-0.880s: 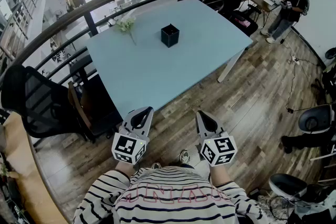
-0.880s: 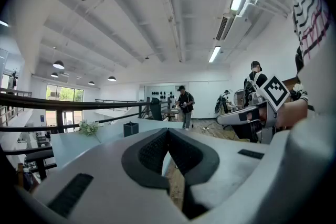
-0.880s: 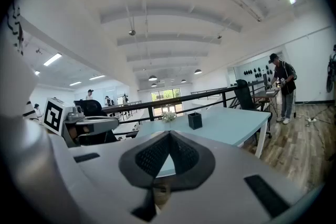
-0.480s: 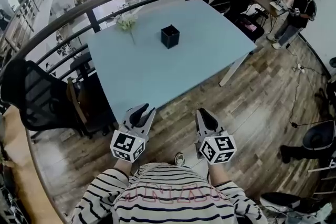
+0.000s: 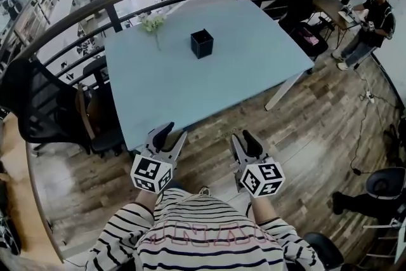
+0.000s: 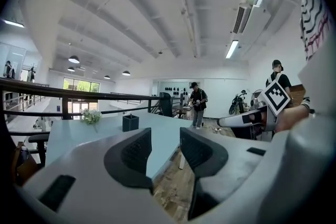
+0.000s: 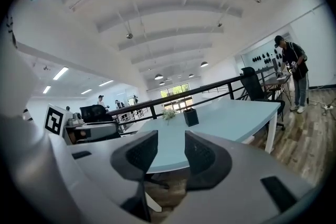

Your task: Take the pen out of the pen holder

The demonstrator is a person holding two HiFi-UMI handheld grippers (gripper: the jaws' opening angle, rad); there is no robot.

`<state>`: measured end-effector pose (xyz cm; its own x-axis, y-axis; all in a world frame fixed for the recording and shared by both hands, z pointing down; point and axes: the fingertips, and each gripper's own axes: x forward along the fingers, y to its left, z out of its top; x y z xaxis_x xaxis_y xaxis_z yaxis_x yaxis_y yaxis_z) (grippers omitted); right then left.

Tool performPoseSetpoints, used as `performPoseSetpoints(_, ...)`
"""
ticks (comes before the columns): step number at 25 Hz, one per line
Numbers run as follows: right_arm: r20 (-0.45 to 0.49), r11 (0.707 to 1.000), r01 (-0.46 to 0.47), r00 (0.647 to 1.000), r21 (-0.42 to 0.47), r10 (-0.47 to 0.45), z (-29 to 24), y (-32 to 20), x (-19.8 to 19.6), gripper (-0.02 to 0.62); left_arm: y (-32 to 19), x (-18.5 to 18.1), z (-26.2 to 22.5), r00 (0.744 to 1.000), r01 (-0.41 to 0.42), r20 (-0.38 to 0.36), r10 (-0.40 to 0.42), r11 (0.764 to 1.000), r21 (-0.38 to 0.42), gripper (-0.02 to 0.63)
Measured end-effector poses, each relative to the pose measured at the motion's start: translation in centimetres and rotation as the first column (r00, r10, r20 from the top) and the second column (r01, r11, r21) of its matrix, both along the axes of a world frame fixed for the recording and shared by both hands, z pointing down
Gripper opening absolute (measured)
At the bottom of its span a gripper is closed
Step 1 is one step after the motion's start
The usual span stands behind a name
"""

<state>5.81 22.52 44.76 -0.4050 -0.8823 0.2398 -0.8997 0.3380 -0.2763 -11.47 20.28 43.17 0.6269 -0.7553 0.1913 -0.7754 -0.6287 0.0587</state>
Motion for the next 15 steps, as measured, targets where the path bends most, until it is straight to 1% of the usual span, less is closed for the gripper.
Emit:
performPoseSetpoints(4,0.017,1.000,0.014,1.000,-0.012,-0.014,0.9,-1.4,1.6,0.152,-1.1,1.0,1.0,0.999,0.028,0.020,-0.027,0.999,-0.023,0.147)
performPoseSetpoints(7,0.032,0.999,0.025,0.999,-0.022,-0.025,1.5,-2.7,2.6,0.152,-2.8,1.8,1.3,0.999,0.048,0.017,-0.048,0.998,-0.030,0.147)
performPoseSetpoints(12,0.030,0.999,0.025,0.999,-0.037,-0.024,2.0,-5.6,3.0,0.152,-5.8,2.6,1.5,0.999,0.037,0.029,-0.036,0.999,-0.031,0.147)
performPoseSetpoints(15,0.028,0.999,0.015,1.000,-0.045,-0.013,2.3,-8.3,2.9,0.152,-8.7,2.5,1.8,0.999,0.030,0.027,-0.029,0.999,-0.038,0.147)
